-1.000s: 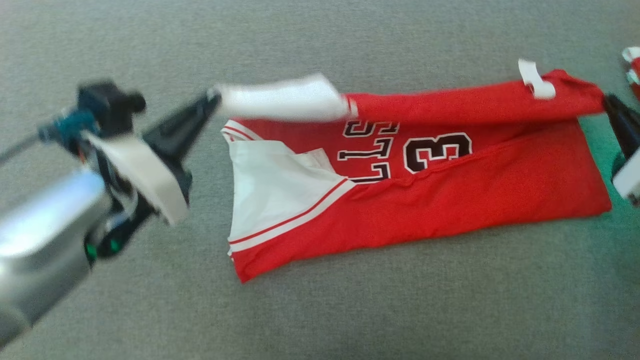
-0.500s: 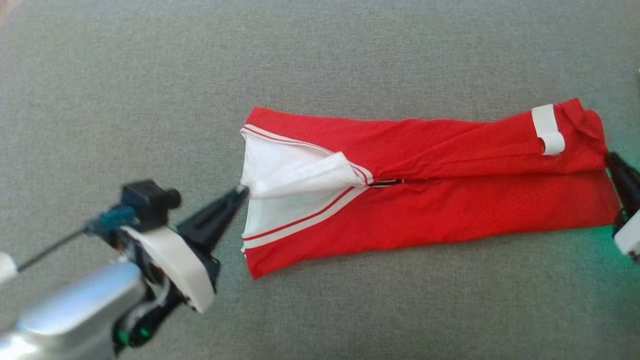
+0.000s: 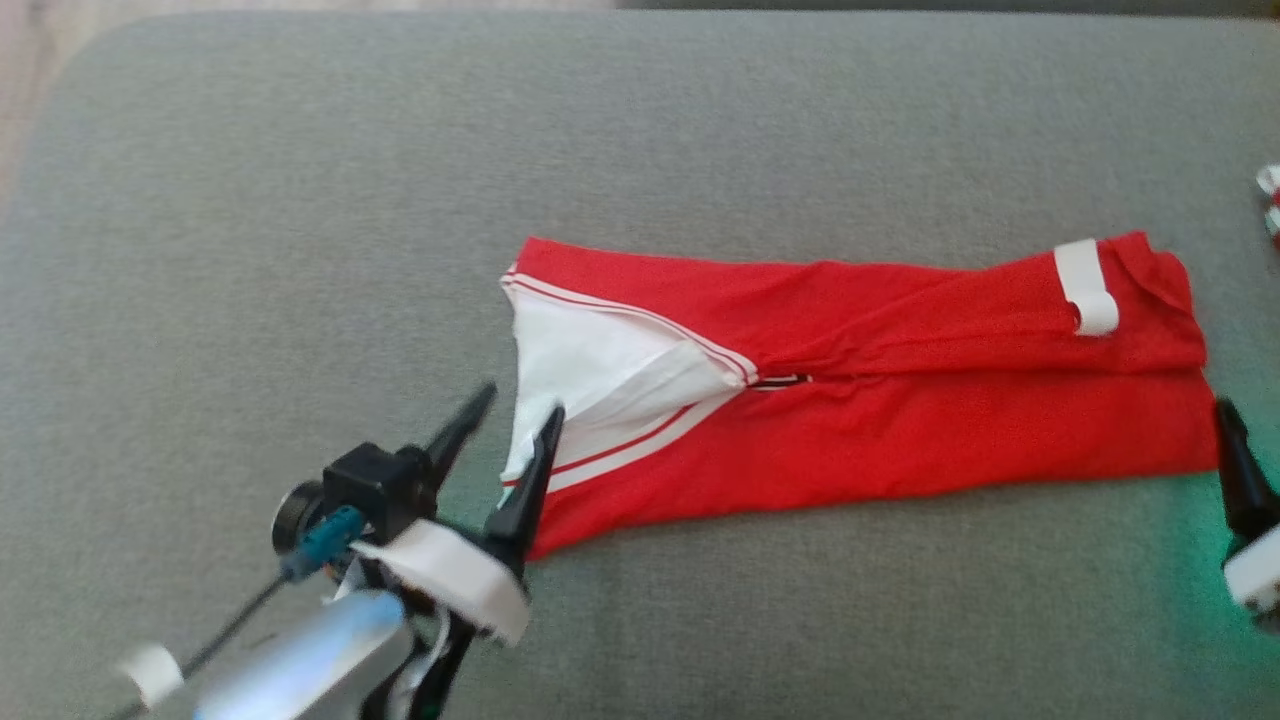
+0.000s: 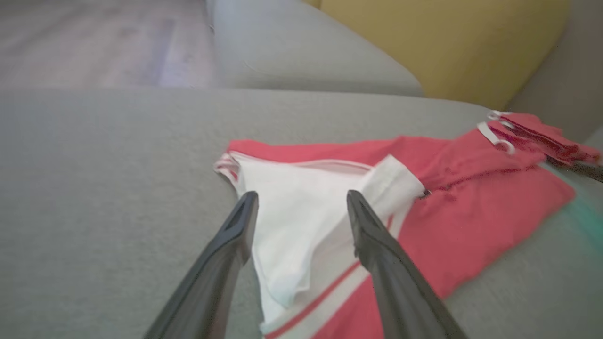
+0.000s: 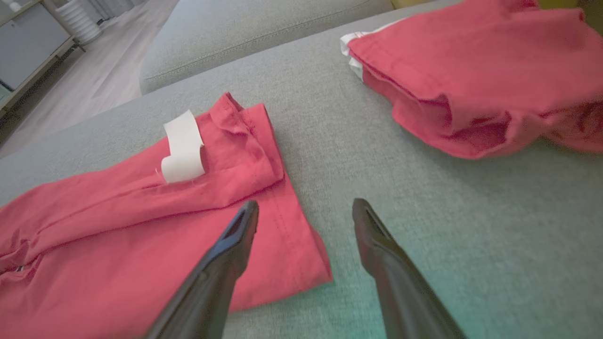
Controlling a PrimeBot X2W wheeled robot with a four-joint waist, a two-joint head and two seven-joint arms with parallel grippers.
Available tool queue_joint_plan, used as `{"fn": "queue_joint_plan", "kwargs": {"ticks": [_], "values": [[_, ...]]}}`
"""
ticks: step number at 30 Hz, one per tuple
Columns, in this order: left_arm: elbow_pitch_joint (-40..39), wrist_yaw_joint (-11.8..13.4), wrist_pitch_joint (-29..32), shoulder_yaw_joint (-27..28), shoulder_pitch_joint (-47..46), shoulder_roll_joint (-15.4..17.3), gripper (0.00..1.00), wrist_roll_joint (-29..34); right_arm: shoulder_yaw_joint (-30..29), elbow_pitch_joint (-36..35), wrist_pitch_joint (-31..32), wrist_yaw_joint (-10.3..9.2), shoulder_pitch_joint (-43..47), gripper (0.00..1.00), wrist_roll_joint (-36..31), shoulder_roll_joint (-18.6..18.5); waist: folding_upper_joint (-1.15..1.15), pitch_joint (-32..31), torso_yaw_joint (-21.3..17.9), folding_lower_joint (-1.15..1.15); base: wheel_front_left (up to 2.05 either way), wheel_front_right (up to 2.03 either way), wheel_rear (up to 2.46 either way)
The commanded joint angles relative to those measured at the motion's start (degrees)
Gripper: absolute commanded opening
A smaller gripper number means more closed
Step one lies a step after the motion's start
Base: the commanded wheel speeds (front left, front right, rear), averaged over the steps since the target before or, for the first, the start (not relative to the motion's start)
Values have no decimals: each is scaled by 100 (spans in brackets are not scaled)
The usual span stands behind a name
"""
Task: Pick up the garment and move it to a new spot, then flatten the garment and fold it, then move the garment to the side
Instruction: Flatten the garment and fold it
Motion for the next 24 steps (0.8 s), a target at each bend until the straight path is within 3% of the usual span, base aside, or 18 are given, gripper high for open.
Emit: {"fn": "queue_joint_plan", "kwargs": {"ticks": [1,3,7,11,17,24], "values": [[-161,234,-68,645,71,-59,100,414,-74,-263,-93,37,50,100,-94,-13,0,-115,136,1,0,0,0],[-319,577,-70,1355,505,-428,100,990,-277,-292,-125,37,110,100,-227,167,0,-176,236,1,0,0,0],[-620,886,-72,2140,1268,-970,100,2305,-535,-247,-35,37,-51,100,-464,409,0,-270,450,1,0,0,0],[-894,1139,-72,2623,1823,-1409,100,3413,-809,152,89,37,-376,100,-868,395,0,-335,673,1,0,0,0],[-1108,1002,-72,2847,2276,-1821,100,4333,-1216,1216,282,37,-769,100,-1388,211,0,-374,996,1,0,0,0],[-1112,746,-73,3153,2492,-2013,100,4623,-818,1879,476,37,-896,100,-1427,165,0,-413,1082,1,0,0,0]]}}
